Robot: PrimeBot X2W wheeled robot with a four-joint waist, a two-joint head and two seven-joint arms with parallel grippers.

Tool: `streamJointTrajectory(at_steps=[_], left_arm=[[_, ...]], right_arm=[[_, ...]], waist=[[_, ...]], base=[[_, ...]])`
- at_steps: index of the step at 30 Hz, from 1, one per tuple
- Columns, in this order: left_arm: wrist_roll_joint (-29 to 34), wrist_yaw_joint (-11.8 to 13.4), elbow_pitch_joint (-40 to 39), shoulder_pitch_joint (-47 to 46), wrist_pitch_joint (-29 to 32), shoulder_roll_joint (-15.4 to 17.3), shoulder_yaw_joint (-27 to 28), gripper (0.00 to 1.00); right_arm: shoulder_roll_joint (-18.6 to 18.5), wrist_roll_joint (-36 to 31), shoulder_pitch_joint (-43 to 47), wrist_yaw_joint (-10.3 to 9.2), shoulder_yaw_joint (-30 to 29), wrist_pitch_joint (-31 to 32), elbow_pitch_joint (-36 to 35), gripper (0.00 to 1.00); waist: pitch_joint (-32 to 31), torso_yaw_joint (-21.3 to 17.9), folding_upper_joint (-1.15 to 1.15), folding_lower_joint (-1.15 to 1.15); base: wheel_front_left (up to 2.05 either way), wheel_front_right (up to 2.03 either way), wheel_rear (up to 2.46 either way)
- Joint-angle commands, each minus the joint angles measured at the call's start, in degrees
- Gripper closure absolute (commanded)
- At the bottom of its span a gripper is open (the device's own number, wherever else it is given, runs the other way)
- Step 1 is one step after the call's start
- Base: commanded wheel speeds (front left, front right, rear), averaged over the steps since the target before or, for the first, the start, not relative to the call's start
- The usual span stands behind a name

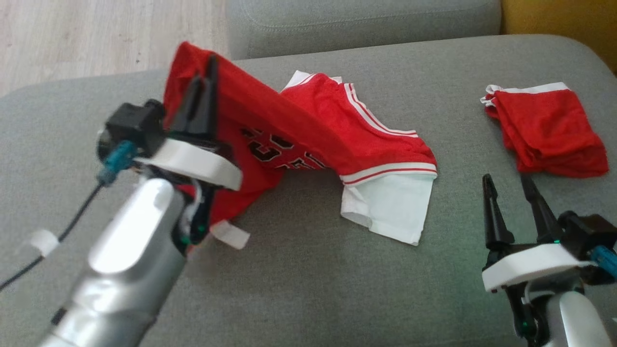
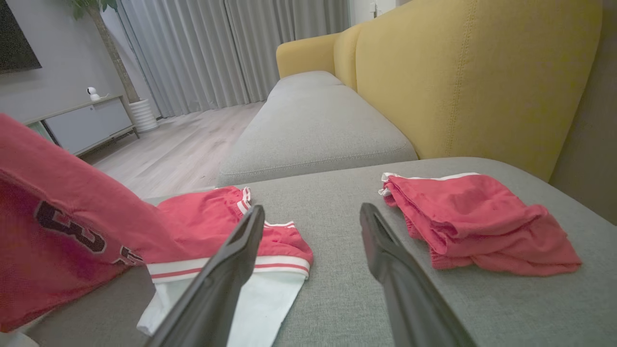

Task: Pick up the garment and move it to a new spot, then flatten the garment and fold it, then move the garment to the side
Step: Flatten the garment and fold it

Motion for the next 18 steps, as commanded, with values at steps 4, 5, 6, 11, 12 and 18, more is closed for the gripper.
streamJointTrajectory(at_steps=[4, 5, 6, 11, 12, 18], left_arm=[[-0.6, 2.7, -4.8, 4.0, 1.2, 1.2, 0.5, 1.0], [-1.0, 3.4, -5.2, 6.3, 1.2, 1.5, 0.4, 1.0], [-1.4, 4.3, -5.6, 8.8, 1.1, 1.8, 0.5, 1.0], [-3.5, 7.6, -8.1, 19.2, 0.1, 2.7, 1.1, 1.0], [-4.2, 8.3, -9.1, 21.8, -0.1, 2.8, 1.2, 1.0], [-8.6, 11.0, -14.5, 33.5, -0.8, 2.8, 2.3, 1.0]], right_arm=[[-0.3, 0.7, -0.1, 0.19, 0.9, -0.9, -2.0, 0.0], [-0.3, 0.7, 0.1, 0.19, 0.8, -0.9, -2.0, 0.0], [-0.3, 0.8, 0.3, 0.19, 0.6, -0.9, -2.1, 0.0], [-0.3, 0.9, 0.8, 0.19, 0.1, -1.0, -2.1, 0.0], [-0.3, 0.9, 0.9, 0.19, 0.0, -1.1, -2.1, 0.0], [-0.3, 1.2, 1.1, 0.19, 0.3, -1.2, -1.7, 0.0]], waist=[[-0.5, 0.8, 0.0, 0.0], [-0.4, 1.0, 0.0, 0.0], [-0.3, 1.4, 0.0, 0.0], [-0.1, 3.1, 0.0, 0.0], [-0.1, 3.5, 0.0, 0.0], [-0.6, 5.7, 0.0, 0.0]], base=[[0.0, 0.0, 0.0], [0.0, 0.0, 0.0], [0.0, 0.0, 0.0], [0.0, 0.0, 0.0], [0.0, 0.0, 0.0], [0.0, 0.0, 0.0]])
